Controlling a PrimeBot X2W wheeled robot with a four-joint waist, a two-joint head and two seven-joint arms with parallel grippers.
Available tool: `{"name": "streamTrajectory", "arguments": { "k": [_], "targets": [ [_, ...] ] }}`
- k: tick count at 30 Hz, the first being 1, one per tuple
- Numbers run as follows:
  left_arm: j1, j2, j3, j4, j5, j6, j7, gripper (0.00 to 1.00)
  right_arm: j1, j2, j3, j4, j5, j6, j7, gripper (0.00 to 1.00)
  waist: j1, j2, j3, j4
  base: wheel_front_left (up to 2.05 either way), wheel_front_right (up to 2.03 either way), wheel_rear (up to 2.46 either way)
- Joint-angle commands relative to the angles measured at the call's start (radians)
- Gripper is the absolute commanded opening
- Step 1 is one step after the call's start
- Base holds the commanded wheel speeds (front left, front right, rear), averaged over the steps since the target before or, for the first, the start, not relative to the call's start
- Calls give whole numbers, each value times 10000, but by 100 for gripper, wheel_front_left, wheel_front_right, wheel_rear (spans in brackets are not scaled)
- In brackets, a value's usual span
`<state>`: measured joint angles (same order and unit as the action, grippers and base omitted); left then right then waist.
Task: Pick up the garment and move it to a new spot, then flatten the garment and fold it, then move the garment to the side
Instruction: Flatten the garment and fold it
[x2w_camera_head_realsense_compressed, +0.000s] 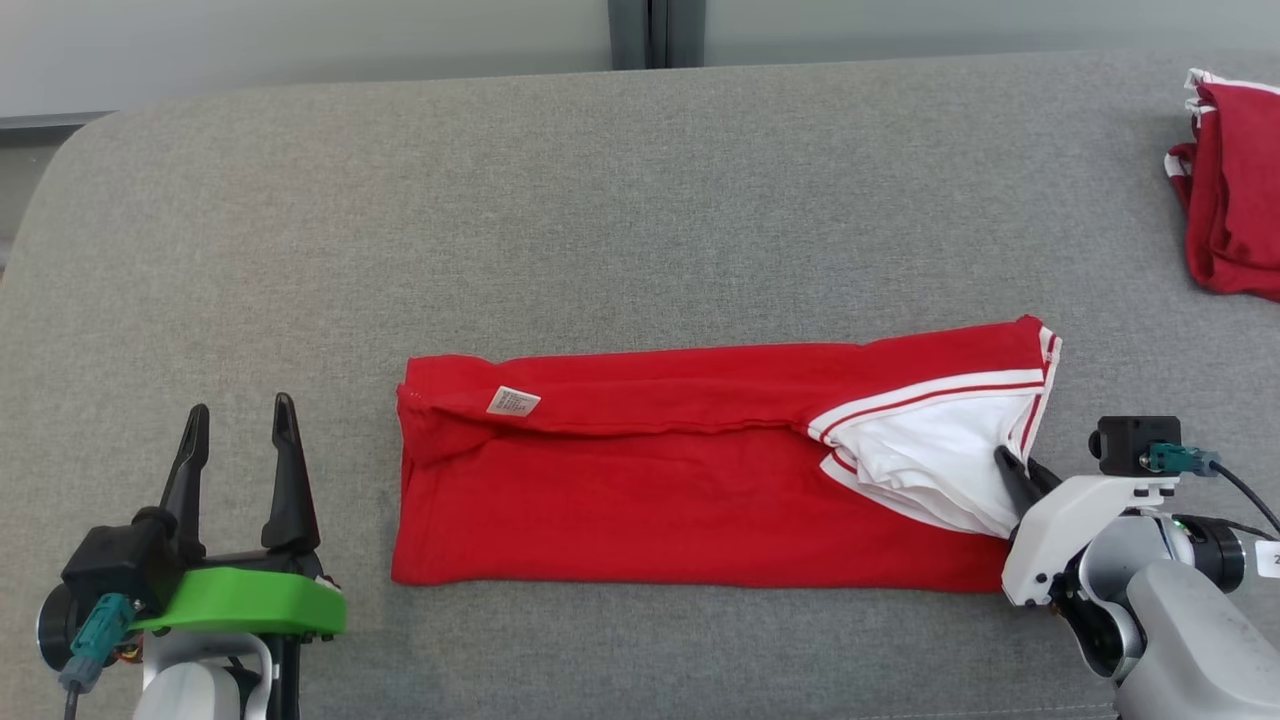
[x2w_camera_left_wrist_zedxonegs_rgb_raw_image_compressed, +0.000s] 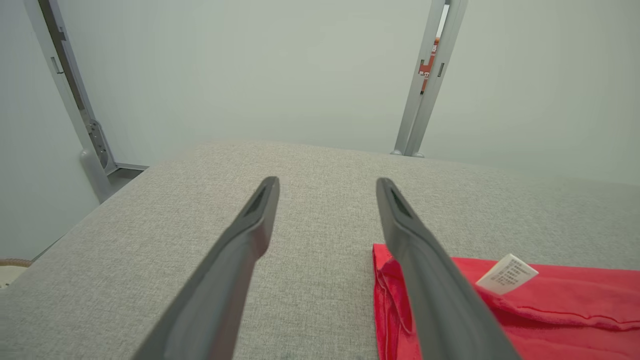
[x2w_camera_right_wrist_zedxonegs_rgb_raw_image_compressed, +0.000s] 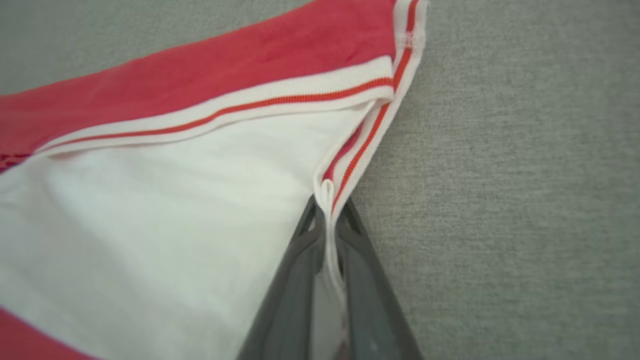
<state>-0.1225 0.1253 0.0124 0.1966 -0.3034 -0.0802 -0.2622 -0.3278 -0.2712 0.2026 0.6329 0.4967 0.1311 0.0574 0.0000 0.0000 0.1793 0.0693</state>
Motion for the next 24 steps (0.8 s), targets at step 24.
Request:
{"name": "streamTrajectory", "arguments": {
  "k": [24],
  "targets": [
    [830,-584,868,177,742,-438,-28,100,263,-1043,103,-973,1379,-5,-31,0,0,0,-907,-747,0,0,0]
  ]
}}
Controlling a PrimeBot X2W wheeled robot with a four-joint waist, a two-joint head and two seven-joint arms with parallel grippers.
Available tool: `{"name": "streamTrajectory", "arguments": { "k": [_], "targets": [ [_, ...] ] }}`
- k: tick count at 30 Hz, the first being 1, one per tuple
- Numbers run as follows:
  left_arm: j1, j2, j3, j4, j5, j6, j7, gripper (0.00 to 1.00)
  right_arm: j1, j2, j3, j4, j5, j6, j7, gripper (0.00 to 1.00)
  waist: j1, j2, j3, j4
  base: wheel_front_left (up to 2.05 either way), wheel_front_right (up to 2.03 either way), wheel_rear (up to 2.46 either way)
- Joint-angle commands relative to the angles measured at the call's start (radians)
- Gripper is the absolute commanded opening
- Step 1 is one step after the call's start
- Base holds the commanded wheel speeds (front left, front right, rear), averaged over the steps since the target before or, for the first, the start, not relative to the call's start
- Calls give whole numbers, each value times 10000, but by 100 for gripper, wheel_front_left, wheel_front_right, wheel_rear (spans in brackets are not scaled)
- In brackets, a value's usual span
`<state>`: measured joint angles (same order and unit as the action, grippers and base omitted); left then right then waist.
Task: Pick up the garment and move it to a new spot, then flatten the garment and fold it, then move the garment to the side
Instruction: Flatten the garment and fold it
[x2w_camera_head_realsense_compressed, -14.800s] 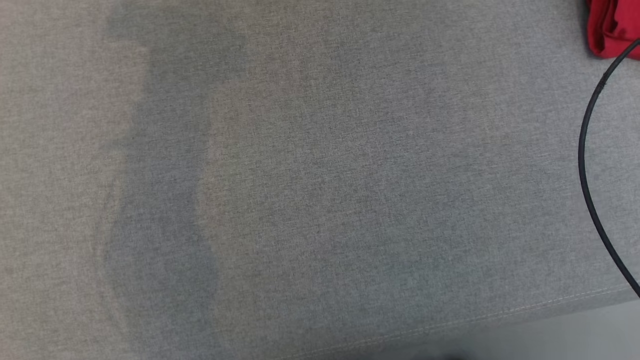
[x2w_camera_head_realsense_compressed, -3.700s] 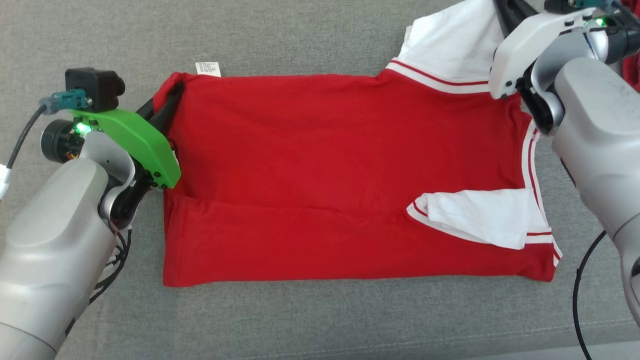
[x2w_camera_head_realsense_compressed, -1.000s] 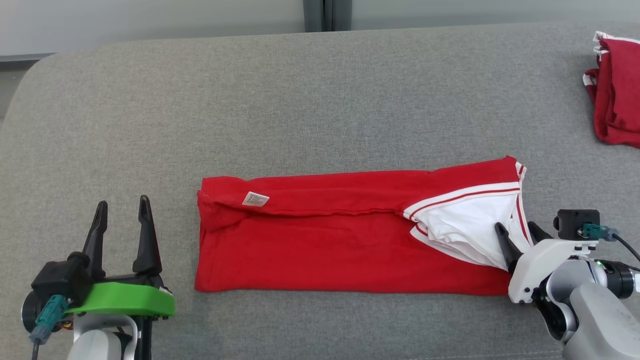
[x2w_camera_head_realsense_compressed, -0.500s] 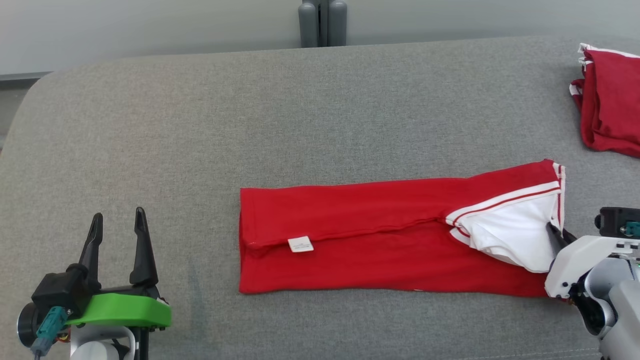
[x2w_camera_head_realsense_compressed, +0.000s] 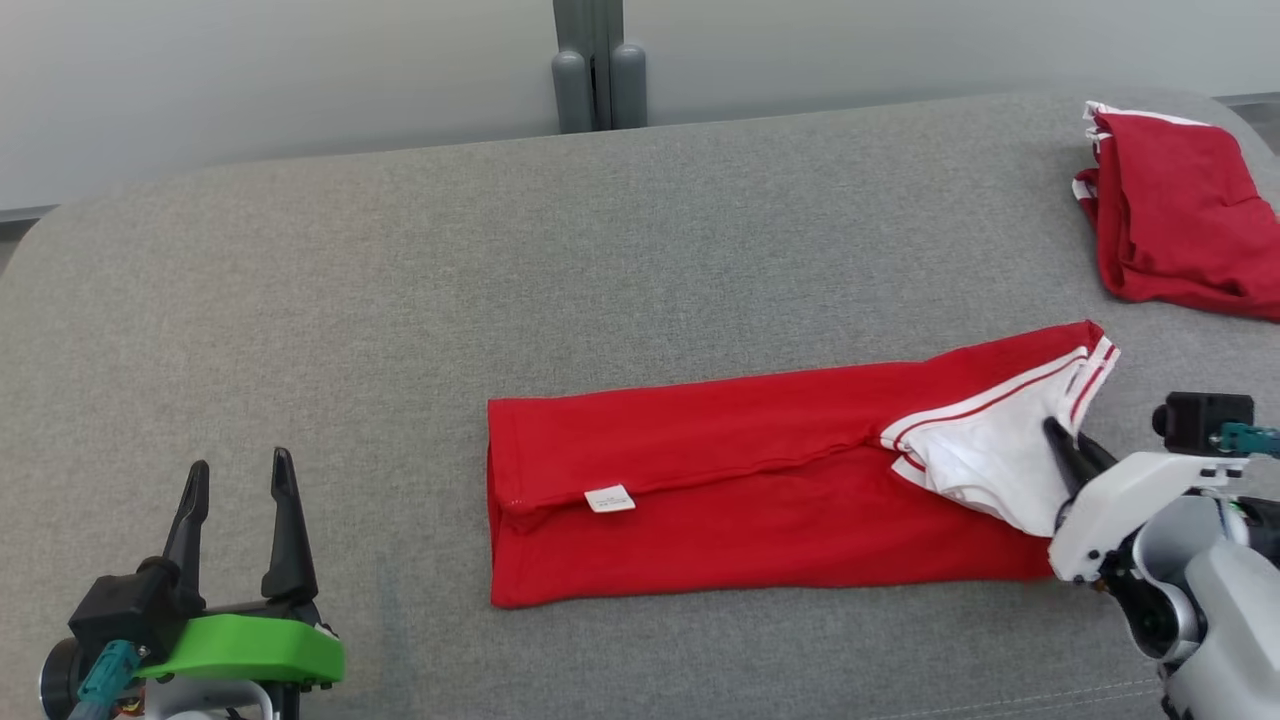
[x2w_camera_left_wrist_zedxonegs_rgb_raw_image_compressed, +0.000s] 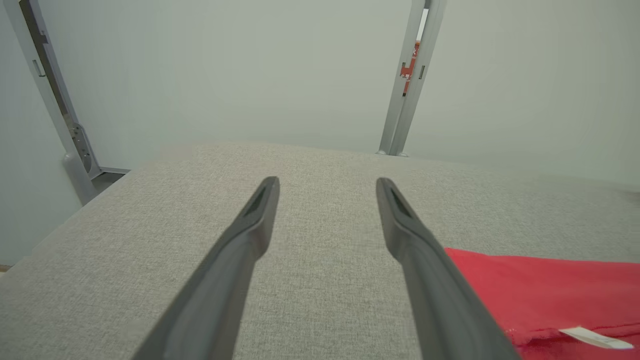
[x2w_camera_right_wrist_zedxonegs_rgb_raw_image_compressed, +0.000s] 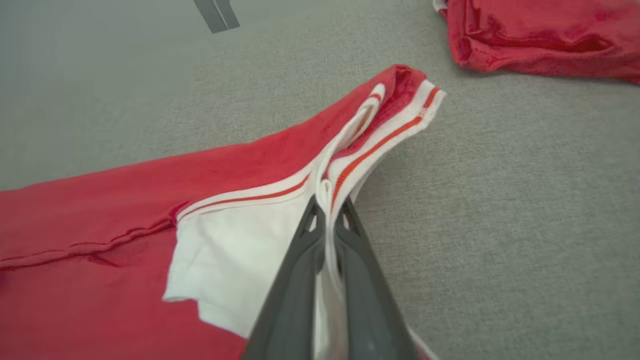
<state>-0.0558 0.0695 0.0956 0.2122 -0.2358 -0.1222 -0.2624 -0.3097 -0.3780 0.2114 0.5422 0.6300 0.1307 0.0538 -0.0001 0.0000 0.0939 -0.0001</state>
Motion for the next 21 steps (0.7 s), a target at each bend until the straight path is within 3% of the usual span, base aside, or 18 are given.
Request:
{"name": "streamTrajectory", "arguments": {
  "k": [1,12,21],
  "targets": [
    [171,-39,39,33,74,-24,-26,100,143,102,112,-391,186,-2,126,0,1,0,-78,-76,0,0,0],
    [221,-108,-60,200,111,-67,-26,100,391,959,1166,-3362,662,0,1556,0,1,0,-332,26,0,0,0],
    [101,-142,-186,298,106,-88,-26,100,-217,2133,2187,-3717,514,0,2070,0,1,0,-232,386,0,0,0]
  ]
}}
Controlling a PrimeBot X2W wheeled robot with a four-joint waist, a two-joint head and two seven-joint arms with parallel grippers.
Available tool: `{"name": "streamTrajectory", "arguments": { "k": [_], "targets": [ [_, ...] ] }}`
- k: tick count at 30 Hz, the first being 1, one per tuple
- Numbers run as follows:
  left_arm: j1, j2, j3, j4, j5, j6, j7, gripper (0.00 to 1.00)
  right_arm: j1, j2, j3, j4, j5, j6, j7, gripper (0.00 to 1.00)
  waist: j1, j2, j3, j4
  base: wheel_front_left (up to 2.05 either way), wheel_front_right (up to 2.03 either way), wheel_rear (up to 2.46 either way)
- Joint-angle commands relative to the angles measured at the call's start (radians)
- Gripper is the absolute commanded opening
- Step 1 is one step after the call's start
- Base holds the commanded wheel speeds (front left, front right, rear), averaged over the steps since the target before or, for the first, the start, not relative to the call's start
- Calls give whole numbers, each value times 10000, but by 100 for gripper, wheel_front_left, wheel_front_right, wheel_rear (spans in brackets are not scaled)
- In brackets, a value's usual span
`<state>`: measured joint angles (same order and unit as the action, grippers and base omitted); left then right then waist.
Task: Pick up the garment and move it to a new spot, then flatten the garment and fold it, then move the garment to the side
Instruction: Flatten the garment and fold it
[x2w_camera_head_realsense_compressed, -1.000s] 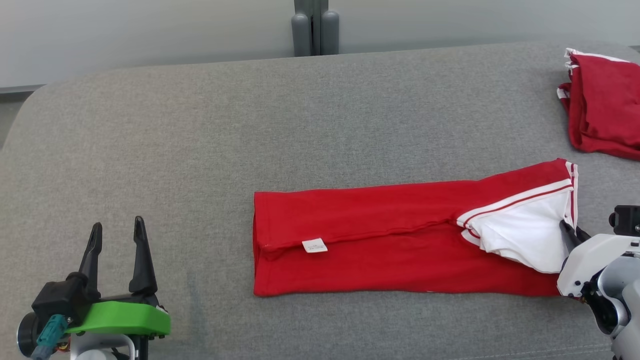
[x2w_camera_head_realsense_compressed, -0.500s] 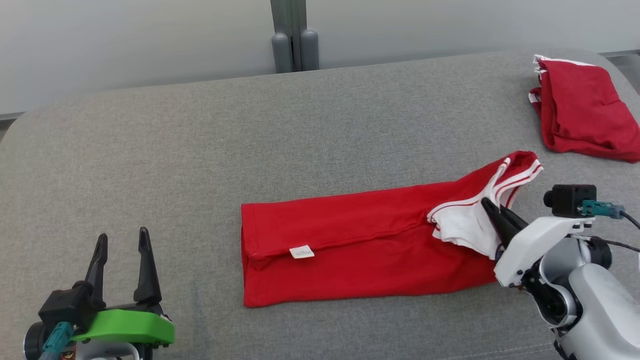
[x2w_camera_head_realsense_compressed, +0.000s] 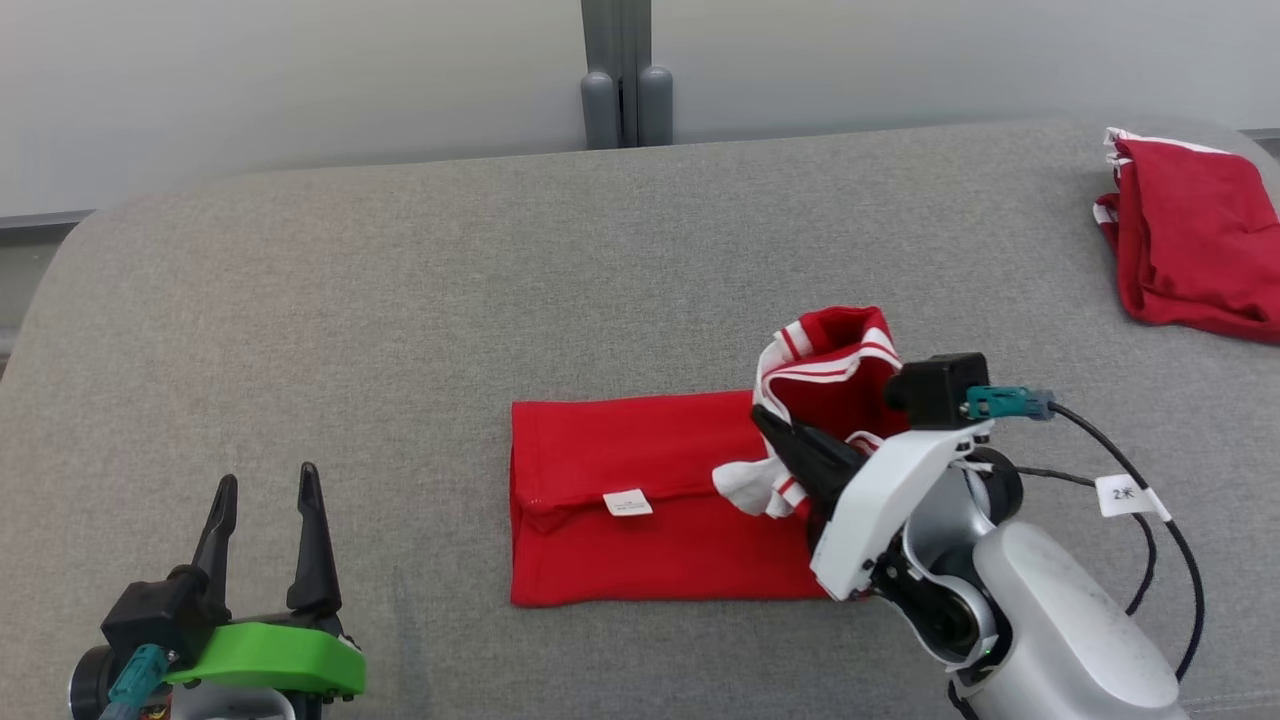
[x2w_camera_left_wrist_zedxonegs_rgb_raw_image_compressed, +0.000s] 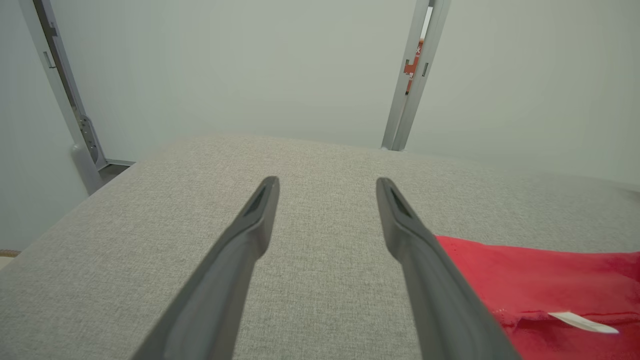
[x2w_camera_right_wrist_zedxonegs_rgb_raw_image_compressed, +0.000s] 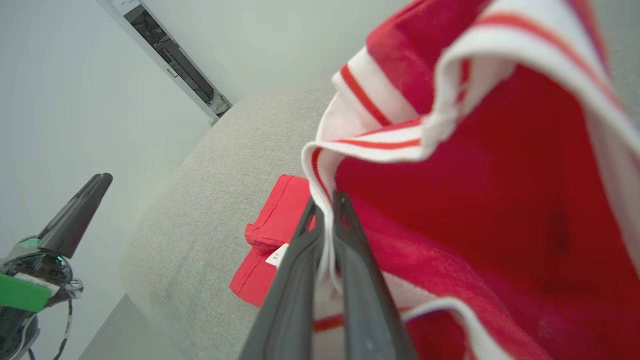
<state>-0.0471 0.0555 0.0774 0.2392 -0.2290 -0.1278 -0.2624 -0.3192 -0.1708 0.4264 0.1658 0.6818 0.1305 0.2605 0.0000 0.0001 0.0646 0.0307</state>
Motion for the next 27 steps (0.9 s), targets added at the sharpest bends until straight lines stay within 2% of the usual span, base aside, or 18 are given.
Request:
{"name": "streamTrajectory", "arguments": {
  "k": [1,8,16,17,18,24,27],
  "targets": [
    [-50,-6,-28,38,27,-33,-26,100,-257,187,134,141,-81,2,11,0,0,-1,107,134,0,0,0],
    [-366,-28,-267,153,-68,-33,-28,100,-1023,876,755,1092,-67,3,-67,0,0,-1,351,483,0,0,0],
    [-594,-43,-492,346,-206,-34,-26,100,-1714,1146,1412,2228,126,3,-559,0,0,-1,551,773,0,0,0],
    [-614,-44,-528,372,-239,-34,-26,100,-1822,1151,1508,2393,78,3,-660,44,0,-1,560,792,0,0,0],
    [-642,-43,-551,387,-261,-34,-26,100,-1885,1160,1580,2499,104,3,-720,100,0,-1,566,805,0,0,0],
    [-631,-44,-568,491,-319,-35,-26,100,-2292,1183,1994,2602,245,3,-1389,100,0,-1,453,684,0,0,0],
    [-550,-43,-554,517,-296,-35,-26,100,-2412,947,2023,2313,236,2,-1793,100,0,-1,346,546,0,0,0]
  ]
}}
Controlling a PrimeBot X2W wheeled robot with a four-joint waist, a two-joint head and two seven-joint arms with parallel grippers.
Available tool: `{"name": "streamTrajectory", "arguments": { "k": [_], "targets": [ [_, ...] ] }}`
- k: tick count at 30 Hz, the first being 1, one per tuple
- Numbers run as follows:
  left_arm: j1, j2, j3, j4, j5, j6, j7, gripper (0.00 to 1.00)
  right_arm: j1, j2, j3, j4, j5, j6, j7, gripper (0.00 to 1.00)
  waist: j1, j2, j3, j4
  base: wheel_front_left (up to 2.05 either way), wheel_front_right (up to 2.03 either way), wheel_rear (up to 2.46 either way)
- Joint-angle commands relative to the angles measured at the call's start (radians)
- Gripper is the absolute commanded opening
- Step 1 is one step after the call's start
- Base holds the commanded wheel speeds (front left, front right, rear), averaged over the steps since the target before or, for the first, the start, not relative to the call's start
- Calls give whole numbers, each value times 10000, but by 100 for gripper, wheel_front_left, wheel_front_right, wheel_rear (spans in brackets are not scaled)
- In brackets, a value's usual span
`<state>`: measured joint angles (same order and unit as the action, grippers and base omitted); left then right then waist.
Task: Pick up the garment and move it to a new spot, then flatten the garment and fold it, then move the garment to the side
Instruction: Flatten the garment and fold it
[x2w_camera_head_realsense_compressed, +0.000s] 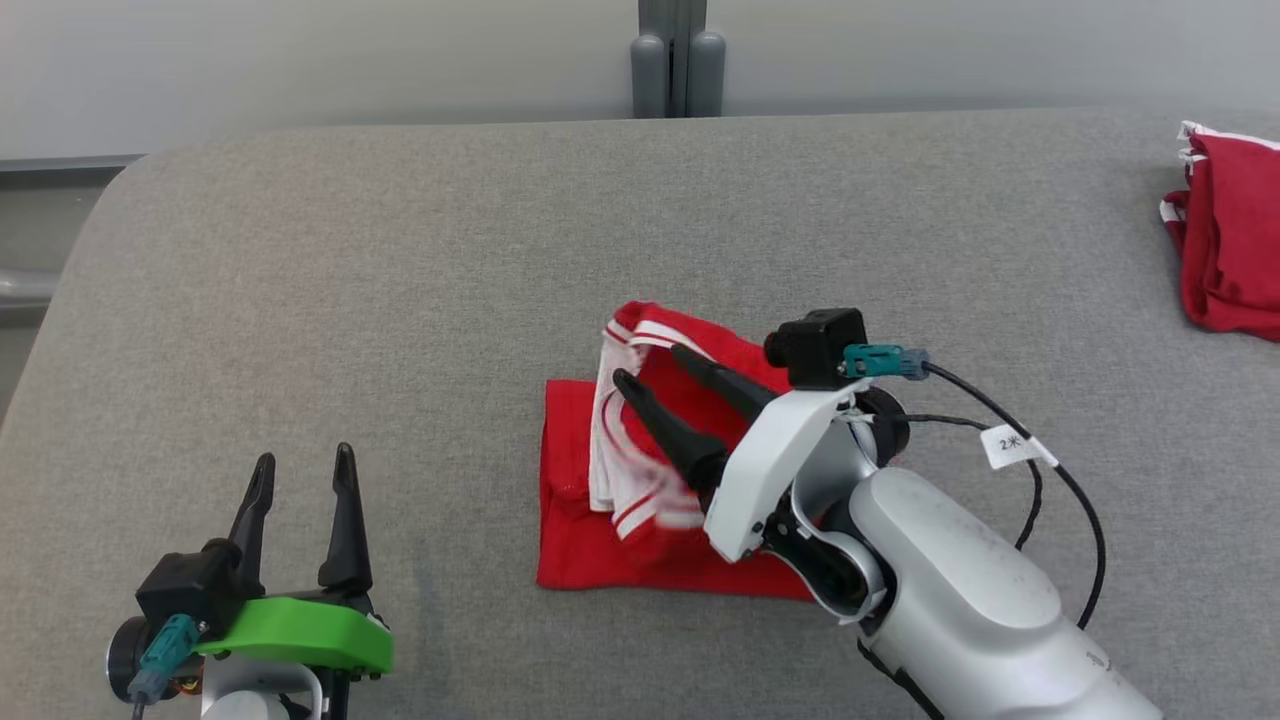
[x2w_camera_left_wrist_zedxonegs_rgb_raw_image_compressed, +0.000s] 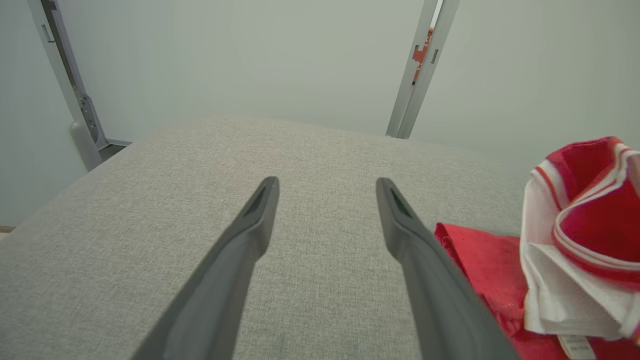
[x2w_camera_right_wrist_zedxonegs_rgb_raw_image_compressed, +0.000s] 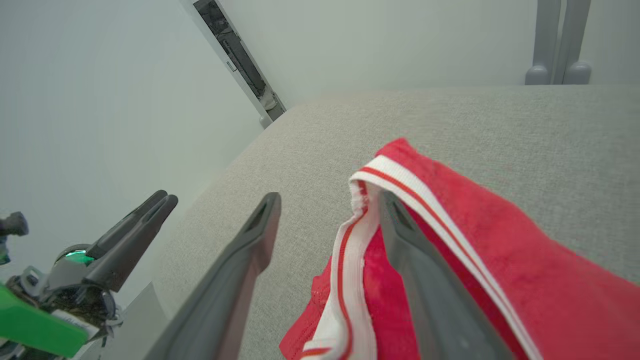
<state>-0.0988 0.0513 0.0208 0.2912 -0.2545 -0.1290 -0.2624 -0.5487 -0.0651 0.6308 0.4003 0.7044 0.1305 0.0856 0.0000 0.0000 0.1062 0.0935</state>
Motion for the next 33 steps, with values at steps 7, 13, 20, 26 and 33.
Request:
{"name": "streamTrajectory", "arguments": {
  "k": [7,13,20,26,33],
  "targets": [
    [140,1,98,-94,92,-24,-26,100,339,-1041,-700,-1197,-117,2,-958,100,0,0,-272,-415,0,0,0],
    [265,3,172,-190,200,-24,-28,100,1252,-1701,-1976,-2069,-684,2,-1850,100,0,0,-358,-649,0,0,0],
    [381,3,218,-274,291,-25,-27,100,2831,-1955,-3462,-2892,-1400,2,-2677,100,0,0,-411,-859,0,0,0],
    [500,54,237,-367,364,-25,-27,100,4074,-1692,-4547,-3351,-2011,2,-3113,100,0,0,-467,-998,0,0,0],
    [618,89,125,-410,436,-25,-27,100,4972,-1028,-5111,-3557,-2176,2,-3256,100,0,0,-582,-1094,0,0,0]
  ]
}}
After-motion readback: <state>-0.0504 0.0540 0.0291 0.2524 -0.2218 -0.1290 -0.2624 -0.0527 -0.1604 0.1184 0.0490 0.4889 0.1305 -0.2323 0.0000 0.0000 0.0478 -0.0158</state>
